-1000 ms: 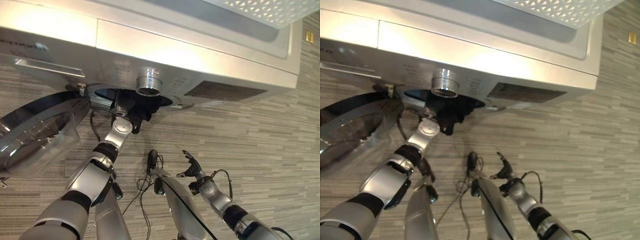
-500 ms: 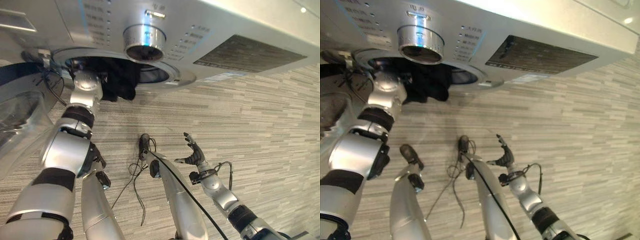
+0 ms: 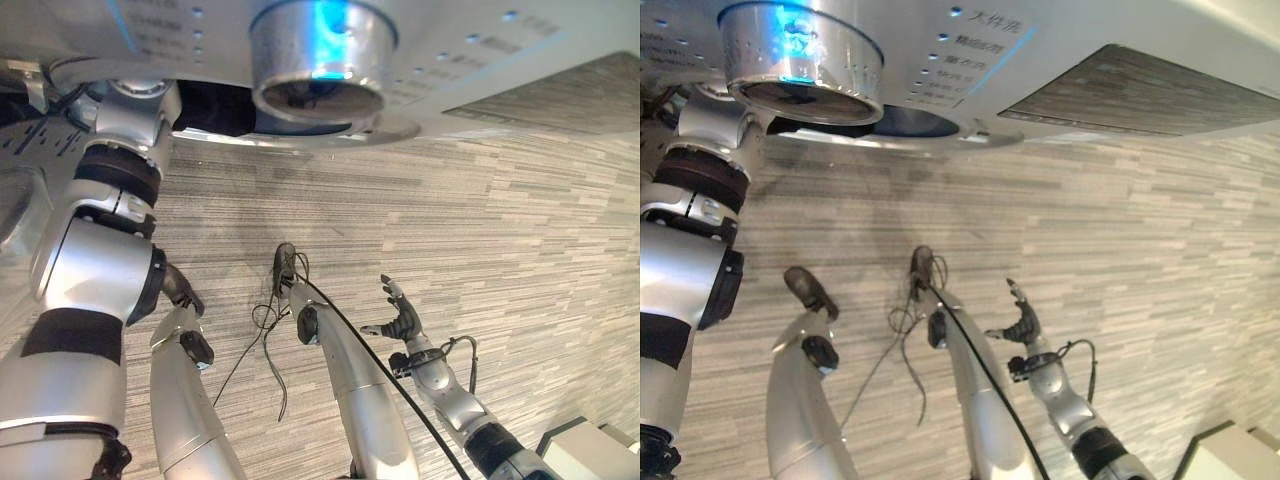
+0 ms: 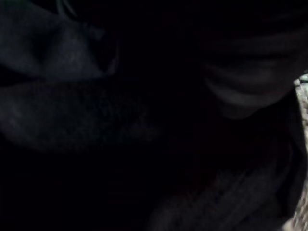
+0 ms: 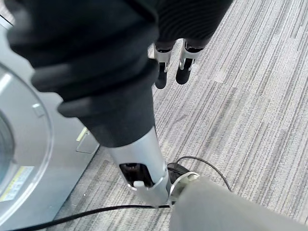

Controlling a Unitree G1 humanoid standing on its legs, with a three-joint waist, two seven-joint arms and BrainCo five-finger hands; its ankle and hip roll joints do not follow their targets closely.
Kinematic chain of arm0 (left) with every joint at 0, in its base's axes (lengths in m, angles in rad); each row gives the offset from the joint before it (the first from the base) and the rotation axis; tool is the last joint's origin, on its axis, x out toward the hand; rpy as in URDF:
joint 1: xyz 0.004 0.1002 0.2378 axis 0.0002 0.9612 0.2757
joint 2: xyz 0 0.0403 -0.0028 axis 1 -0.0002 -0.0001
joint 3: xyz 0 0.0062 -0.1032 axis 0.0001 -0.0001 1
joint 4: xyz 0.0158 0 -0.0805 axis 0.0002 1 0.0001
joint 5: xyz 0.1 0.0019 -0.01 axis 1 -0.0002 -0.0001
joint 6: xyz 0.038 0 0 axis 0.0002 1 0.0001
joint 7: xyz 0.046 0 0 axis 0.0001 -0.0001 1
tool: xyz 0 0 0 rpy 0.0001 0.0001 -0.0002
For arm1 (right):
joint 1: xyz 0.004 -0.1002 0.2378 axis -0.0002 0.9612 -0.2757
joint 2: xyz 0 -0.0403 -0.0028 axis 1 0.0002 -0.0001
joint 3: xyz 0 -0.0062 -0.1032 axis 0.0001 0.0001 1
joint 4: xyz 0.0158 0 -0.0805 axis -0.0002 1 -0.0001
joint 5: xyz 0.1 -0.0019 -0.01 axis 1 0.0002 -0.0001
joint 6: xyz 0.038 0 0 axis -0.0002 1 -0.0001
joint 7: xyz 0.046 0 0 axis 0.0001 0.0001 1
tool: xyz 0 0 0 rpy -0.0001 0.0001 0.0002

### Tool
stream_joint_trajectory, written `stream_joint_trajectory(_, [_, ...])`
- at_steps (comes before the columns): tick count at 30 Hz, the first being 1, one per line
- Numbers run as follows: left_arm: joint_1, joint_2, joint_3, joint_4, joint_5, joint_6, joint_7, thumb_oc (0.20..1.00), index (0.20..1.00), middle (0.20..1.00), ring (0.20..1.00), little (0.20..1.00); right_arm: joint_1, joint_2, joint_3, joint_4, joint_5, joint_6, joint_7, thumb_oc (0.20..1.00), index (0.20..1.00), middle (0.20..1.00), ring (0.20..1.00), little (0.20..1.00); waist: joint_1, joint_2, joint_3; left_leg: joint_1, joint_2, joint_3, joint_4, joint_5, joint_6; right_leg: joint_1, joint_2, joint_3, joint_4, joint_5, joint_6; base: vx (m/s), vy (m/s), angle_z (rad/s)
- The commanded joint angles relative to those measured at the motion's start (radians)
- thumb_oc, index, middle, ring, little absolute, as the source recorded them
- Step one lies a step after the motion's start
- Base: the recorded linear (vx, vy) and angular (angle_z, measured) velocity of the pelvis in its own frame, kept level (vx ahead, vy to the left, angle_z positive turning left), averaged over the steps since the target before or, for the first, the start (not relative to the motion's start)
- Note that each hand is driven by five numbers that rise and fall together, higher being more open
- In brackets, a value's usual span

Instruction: Grab the laundry basket,head to the washer,open it,put in the laundry and shut it.

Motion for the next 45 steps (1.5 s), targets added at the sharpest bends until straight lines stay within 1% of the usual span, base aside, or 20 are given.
stream_joint_trajectory(1, [-0.267,0.043,0.000,-0.055,-0.166,-0.158,-0.004,0.200,0.200,0.200,0.200,0.200,0.029,-0.130,-0.057,-0.057,0.023,-0.009,-0.018,1.000,1.000,1.000,1.000,1.000,-0.046,0.102,-0.053,0.012,0.030,-0.025,0.023,-0.109,-0.001,0.045,0.005,0.061,0.027,-0.098,0.064,0.00,0.000,0.00])
stream_joint_trajectory(4, [-0.463,0.087,-0.112,-0.094,-0.177,-0.169,-0.005,0.200,0.200,0.200,0.200,0.200,0.079,-0.200,-0.138,-0.142,0.011,-0.002,-0.021,1.000,1.000,1.000,1.000,1.000,-0.033,0.130,-0.043,-0.011,0.023,-0.002,0.005,-0.101,-0.004,0.024,0.006,0.073,-0.016,-0.075,0.078,0.00,0.013,-0.08])
stream_joint_trajectory(10, [-0.484,0.111,-0.136,-0.103,-0.181,-0.153,-0.019,0.200,0.200,0.200,0.200,0.200,0.135,-0.238,-0.174,-0.184,-0.010,0.019,-0.016,1.000,1.000,1.000,1.000,1.000,-0.014,0.153,-0.033,-0.033,0.023,0.002,0.011,-0.096,0.002,0.005,0.005,0.075,-0.023,-0.069,0.077,0.01,0.003,-0.04])
stream_joint_trajectory(11, [-0.453,0.119,-0.155,-0.060,-0.181,-0.093,-0.070,1.000,1.000,1.000,1.000,1.000,0.138,-0.257,-0.182,-0.177,-0.007,0.028,-0.015,1.000,1.000,1.000,1.000,1.000,0.002,0.172,-0.023,-0.031,0.014,0.005,0.001,-0.091,0.003,-0.001,-0.002,0.071,-0.022,-0.071,0.074,0.00,0.000,0.00])
stream_joint_trajectory(12, [-0.456,0.120,-0.154,-0.054,-0.185,-0.090,-0.078,1.000,1.000,1.000,1.000,1.000,0.138,-0.258,-0.182,-0.176,-0.006,0.027,-0.014,1.000,1.000,1.000,1.000,1.000,0.001,0.174,-0.024,-0.031,0.012,0.004,0.000,-0.091,0.003,-0.001,-0.003,0.070,-0.022,-0.072,0.074,0.02,0.031,0.02])
stream_joint_trajectory(14, [-0.429,0.144,-0.193,0.032,-0.146,-0.022,-0.140,1.000,1.000,1.000,1.000,1.000,0.141,-0.275,-0.186,-0.173,-0.008,0.032,-0.008,1.000,1.000,1.000,1.000,1.000,0.014,0.186,-0.017,-0.031,0.007,0.005,-0.006,-0.085,0.002,-0.001,-0.009,0.066,-0.020,-0.072,0.073,0.00,0.015,0.02])
stream_joint_trajectory(15, [-0.404,0.171,-0.243,0.125,-0.040,0.056,-0.194,1.000,1.000,1.000,1.000,1.000,0.148,-0.286,-0.181,-0.169,-0.020,0.040,0.001,1.000,1.000,1.000,1.000,1.000,0.025,0.198,-0.012,-0.029,0.000,0.004,-0.019,-0.078,0.002,-0.004,-0.012,0.064,-0.015,-0.073,0.072,0.01,0.014,0.04])
stream_joint_trajectory(18, [-0.386,0.169,-0.279,0.189,0.054,0.109,-0.237,1.000,1.000,1.000,1.000,1.000,0.143,-0.281,-0.166,-0.142,-0.017,0.045,0.008,1.000,1.000,1.000,1.000,1.000,0.030,0.203,-0.010,-0.027,-0.008,0.003,-0.028,-0.071,0.001,-0.002,-0.015,0.060,-0.013,-0.075,0.070,0.00,-0.001,0.04])
stream_joint_trajectory(21, [-0.332,0.195,-0.412,0.231,0.330,0.189,-0.322,1.000,1.000,1.000,1.000,1.000,0.148,-0.262,-0.164,-0.108,-0.008,0.044,0.031,1.000,1.000,1.000,1.000,1.000,0.037,0.201,-0.004,-0.020,-0.013,0.002,-0.040,-0.060,0.000,0.003,-0.015,0.058,-0.014,-0.070,0.068,-0.02,-0.028,0.04])
stream_joint_trajectory(25, [-0.349,0.153,-0.538,0.248,0.531,0.234,-0.358,1.000,1.000,1.000,1.000,1.000,0.132,-0.239,-0.137,-0.069,0.004,0.044,0.062,1.000,1.000,1.000,1.000,1.000,0.042,0.194,-0.004,-0.022,-0.020,-0.009,-0.045,-0.051,-0.001,0.008,-0.009,0.054,-0.020,-0.064,0.065,-0.02,-0.039,0.09])
stream_joint_trajectory(26, [-0.356,0.124,-0.574,0.249,0.596,0.252,-0.365,1.000,1.000,1.000,1.000,1.000,0.124,-0.241,-0.124,-0.057,0.014,0.047,0.075,1.000,1.000,1.000,1.000,1.000,0.039,0.192,-0.007,-0.017,-0.023,-0.013,-0.054,-0.047,-0.002,0.016,-0.006,0.053,-0.028,-0.060,0.063,-0.02,-0.022,0.14])
stream_joint_trajectory(33, [-0.394,0.063,-0.640,0.187,0.668,0.251,-0.375,1.000,1.000,1.000,1.000,1.000,0.102,-0.241,-0.090,-0.019,0.031,0.048,0.093,1.000,1.000,1.000,1.000,1.000,0.037,0.187,-0.013,0.019,-0.034,-0.016,-0.103,-0.024,-0.012,0.054,-0.004,0.049,-0.074,-0.047,0.062,-0.02,-0.005,0.10])
stream_joint_trajectory(36, [-0.419,0.031,-0.662,0.074,0.692,0.225,-0.335,1.000,1.000,1.000,1.000,1.000,0.097,-0.239,-0.080,0.011,0.036,0.050,0.102,1.000,1.000,1.000,1.000,1.000,0.040,0.189,-0.019,0.074,-0.047,-0.014,-0.168,0.006,-0.022,0.106,-0.005,0.047,-0.124,-0.032,0.067,-0.02,0.029,0.16])
stream_joint_trajectory(37, [-0.377,0.053,-0.658,-0.047,0.738,0.211,-0.287,1.000,1.000,1.000,1.000,1.000,0.093,-0.234,-0.081,0.017,0.032,0.045,0.099,1.000,1.000,1.000,1.000,1.000,0.050,0.190,-0.018,0.118,-0.056,-0.011,-0.214,0.025,-0.031,0.144,-0.005,0.041,-0.156,-0.022,0.072,-0.02,0.016,0.10])
stream_joint_trajectory(39, [-0.285,0.123,-0.626,-0.251,0.797,0.199,-0.252,1.000,1.000,1.000,1.000,1.000,0.097,-0.218,-0.085,0.030,0.015,0.043,0.094,1.000,1.000,1.000,1.000,1.000,0.063,0.191,-0.016,0.171,-0.067,-0.005,-0.259,0.046,-0.041,0.193,-0.006,0.032,-0.194,-0.015,0.077,-0.02,0.004,0.11])
stream_joint_trajectory(40, [-0.270,0.135,-0.616,-0.270,0.802,0.207,-0.254,1.000,1.000,1.000,1.000,1.000,0.099,-0.221,-0.081,0.031,0.013,0.042,0.094,1.000,1.000,1.000,1.000,1.000,0.059,0.192,-0.015,0.182,-0.068,-0.004,-0.267,0.049,-0.041,0.202,-0.005,0.032,-0.200,-0.012,0.077,0.00,0.031,0.10])
stream_joint_trajectory(41, [-0.143,0.201,-0.575,-0.418,0.835,0.191,-0.265,1.000,1.000,1.000,1.000,1.000,0.107,-0.203,-0.085,0.045,-0.014,0.049,0.095,1.000,1.000,1.000,1.000,1.000,0.074,0.190,-0.016,0.238,-0.078,0.003,-0.308,0.059,-0.050,0.251,0.000,0.029,-0.231,-0.009,0.081,0.00,0.043,0.08])
stream_joint_trajectory(42, [-0.076,0.241,-0.547,-0.489,0.841,0.185,-0.279,1.000,1.000,1.000,1.000,1.000,0.117,-0.201,-0.091,0.053,-0.028,0.057,0.098,1.000,1.000,1.000,1.000,1.000,0.079,0.187,-0.019,0.267,-0.086,0.007,-0.328,0.069,-0.051,0.278,0.000,0.025,-0.251,-0.002,0.082,0.00,0.044,0.02])
stream_joint_trajectory(43, [-0.058,0.250,-0.533,-0.506,0.845,0.191,-0.283,1.000,1.000,1.000,1.000,1.000,0.121,-0.206,-0.087,0.052,-0.030,0.057,0.098,1.000,1.000,1.000,1.000,1.000,0.075,0.189,-0.018,0.280,-0.087,0.009,-0.337,0.072,-0.052,0.288,0.001,0.026,-0.257,0.001,0.083,0.00,0.000,0.00])
stream_joint_trajectory(45, [0.312,0.362,-0.351,-0.762,0.772,0.148,-0.382,1.000,1.000,1.000,1.000,1.000,0.187,-0.164,-0.116,0.092,-0.098,0.098,0.131,1.000,1.000,1.000,1.000,1.000,0.107,0.172,-0.033,0.402,-0.108,0.018,-0.402,0.099,-0.065,0.409,0.006,0.007,-0.332,0.018,0.084,0.04,-0.007,-0.08])
